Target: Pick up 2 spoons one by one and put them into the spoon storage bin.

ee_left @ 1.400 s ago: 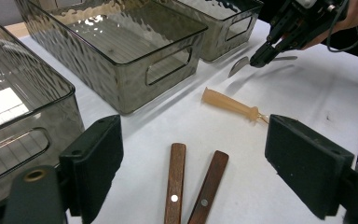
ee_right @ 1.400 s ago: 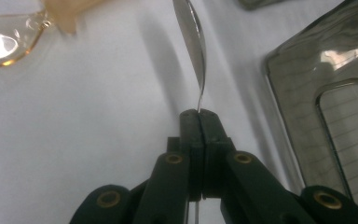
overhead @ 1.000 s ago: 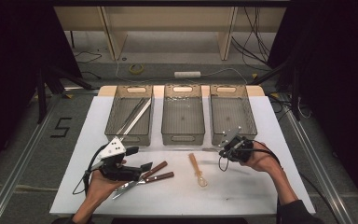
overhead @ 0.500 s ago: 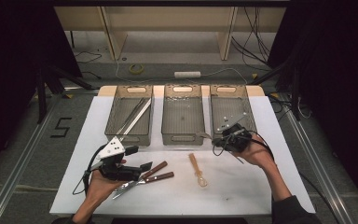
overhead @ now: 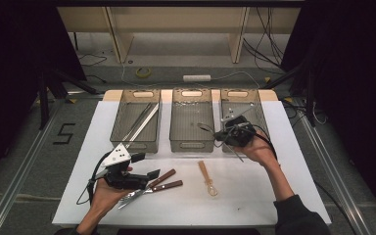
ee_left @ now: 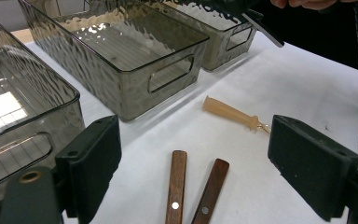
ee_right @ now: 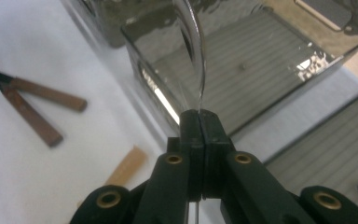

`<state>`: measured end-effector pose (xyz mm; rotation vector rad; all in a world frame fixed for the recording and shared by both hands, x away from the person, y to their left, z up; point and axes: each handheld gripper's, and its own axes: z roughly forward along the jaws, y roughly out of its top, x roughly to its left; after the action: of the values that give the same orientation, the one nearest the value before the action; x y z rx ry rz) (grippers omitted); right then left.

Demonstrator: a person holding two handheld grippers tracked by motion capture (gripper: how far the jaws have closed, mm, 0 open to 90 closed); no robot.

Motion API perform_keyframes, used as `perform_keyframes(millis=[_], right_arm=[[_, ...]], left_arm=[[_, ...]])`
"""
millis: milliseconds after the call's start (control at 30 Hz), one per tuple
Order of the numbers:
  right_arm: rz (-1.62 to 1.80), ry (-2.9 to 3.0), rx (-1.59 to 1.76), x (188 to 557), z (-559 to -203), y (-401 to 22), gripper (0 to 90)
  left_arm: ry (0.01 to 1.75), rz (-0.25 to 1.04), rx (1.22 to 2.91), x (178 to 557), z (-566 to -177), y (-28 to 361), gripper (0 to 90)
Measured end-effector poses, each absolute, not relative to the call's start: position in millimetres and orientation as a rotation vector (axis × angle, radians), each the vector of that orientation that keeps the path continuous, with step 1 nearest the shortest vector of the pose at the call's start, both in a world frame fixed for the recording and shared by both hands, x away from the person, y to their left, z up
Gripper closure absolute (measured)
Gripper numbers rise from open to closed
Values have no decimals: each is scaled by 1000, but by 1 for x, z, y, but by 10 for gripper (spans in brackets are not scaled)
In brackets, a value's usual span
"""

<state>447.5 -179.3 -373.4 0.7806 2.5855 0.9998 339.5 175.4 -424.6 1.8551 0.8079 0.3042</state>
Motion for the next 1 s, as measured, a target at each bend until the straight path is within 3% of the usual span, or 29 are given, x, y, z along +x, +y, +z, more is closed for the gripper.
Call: perform_keyframes(millis=[533,1000], right_arm=[[1101,2508,921,488,-352,-147,900],[1110,2434,1048,525,-355,-119,900]], left_arm=[[813,318,1812,339,-422,180,164],[808,329,1785,336,-420,184,166]])
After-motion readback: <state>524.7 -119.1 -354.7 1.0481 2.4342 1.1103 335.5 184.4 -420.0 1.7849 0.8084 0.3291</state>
